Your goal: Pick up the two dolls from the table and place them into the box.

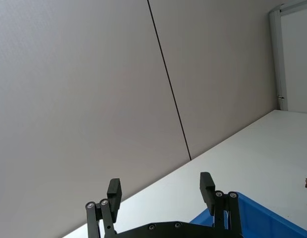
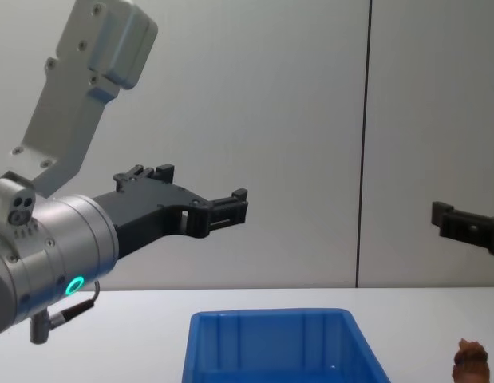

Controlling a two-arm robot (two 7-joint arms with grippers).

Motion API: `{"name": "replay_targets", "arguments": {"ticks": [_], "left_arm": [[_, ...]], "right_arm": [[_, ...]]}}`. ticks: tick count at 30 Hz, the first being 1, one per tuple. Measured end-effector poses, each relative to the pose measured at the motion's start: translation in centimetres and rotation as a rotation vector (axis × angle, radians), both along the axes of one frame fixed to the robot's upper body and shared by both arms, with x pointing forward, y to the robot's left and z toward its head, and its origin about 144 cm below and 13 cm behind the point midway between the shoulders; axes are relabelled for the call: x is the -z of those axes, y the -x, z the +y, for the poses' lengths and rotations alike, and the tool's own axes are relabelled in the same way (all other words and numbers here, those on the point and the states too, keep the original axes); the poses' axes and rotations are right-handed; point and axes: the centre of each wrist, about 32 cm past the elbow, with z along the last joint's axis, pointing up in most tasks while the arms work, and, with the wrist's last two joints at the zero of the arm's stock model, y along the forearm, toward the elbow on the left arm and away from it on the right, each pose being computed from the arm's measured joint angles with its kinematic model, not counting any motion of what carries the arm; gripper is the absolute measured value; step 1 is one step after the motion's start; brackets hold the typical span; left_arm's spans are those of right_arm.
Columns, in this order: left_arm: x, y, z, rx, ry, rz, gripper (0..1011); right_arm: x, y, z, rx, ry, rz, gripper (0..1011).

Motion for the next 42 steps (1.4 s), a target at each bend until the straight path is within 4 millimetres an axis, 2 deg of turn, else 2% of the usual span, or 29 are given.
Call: {"name": "replay_targets", "arguments": {"ticks": [5, 15, 21, 29, 42], "left_arm": [[0.0, 0.0, 0.0, 0.000, 0.000, 0.000, 1001], [0.0, 0.0, 0.0, 0.000, 0.000, 0.000, 1001], [0.0, 0.0, 0.0, 0.000, 0.000, 0.000, 1001], [0.0, 0.0, 0.0, 0.000, 0.000, 0.000, 1001], [0.0, 0.0, 0.0, 0.000, 0.000, 0.000, 1001]], "right_arm": [[0.3, 0.9, -0.4, 0.027, 0.001, 0.016, 1001], [1.3, 4.1, -1.9, 0.140, 0.020, 0.094, 1001], [1.6, 4.9, -2.7, 0.220, 0.043, 0.152, 1001], [1.8, 4.2, -3.2, 0.290, 0.084, 0.228, 1001], [3.1, 0.5, -3.0, 0.360, 0.140, 0.352, 1001]]}}
